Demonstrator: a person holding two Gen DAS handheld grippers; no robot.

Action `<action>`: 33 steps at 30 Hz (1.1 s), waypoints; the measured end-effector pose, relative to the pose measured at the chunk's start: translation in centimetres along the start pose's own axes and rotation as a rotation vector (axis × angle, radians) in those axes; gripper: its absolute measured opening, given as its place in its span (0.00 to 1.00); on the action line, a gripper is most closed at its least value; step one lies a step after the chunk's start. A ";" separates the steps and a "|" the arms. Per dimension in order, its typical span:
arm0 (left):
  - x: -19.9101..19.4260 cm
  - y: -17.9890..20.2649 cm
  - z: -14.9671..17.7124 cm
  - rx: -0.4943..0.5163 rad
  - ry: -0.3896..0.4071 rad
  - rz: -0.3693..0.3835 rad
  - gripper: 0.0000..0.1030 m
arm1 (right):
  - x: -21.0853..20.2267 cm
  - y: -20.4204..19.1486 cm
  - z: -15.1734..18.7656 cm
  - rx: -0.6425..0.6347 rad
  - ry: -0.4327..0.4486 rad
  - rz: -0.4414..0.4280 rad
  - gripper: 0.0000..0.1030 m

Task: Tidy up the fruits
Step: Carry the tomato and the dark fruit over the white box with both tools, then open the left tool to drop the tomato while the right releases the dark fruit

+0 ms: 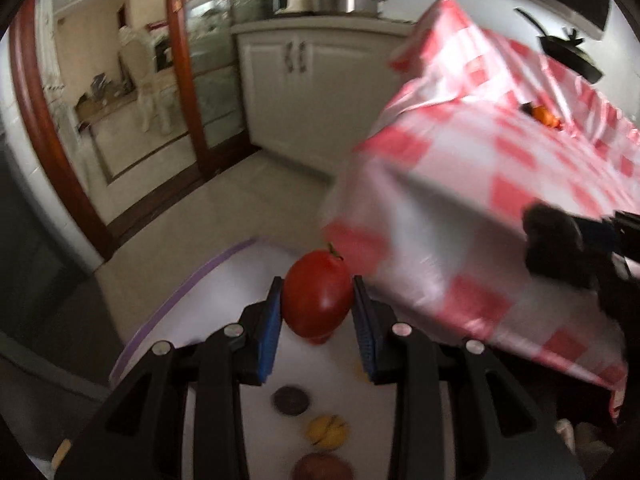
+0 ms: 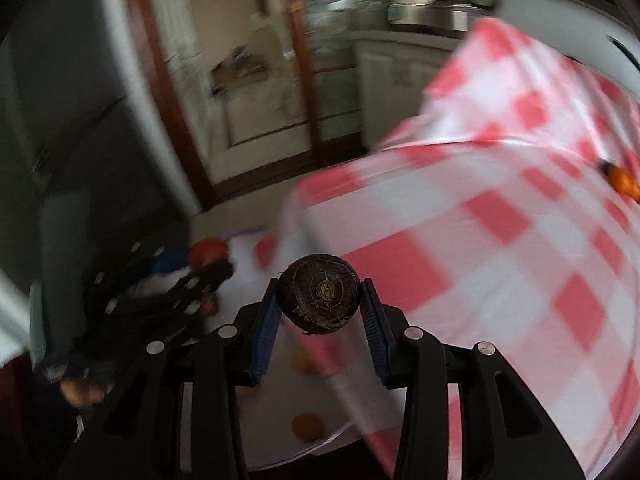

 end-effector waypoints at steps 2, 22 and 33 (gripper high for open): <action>1.2 -1.3 0.9 -0.020 -0.043 -0.015 0.33 | 1.5 -1.6 0.9 -0.048 -0.051 -0.027 0.38; 10.2 -4.2 8.6 0.031 -0.446 -0.096 0.34 | 13.4 -2.8 8.9 -0.071 -0.474 -0.066 0.42; 6.9 -5.2 4.8 0.003 -0.278 -0.204 0.93 | 9.9 -2.8 7.0 -0.032 -0.363 -0.114 0.68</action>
Point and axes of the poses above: each gripper's, at about its wrist camera, not at the fingertips, and x roughly the way its jaws point, y to its right, z to its underside, the point moved 3 cm from there along x, roughly the way its jaws point, and after that the axes turned 10 degrees about -z, right-handed, at the moved point
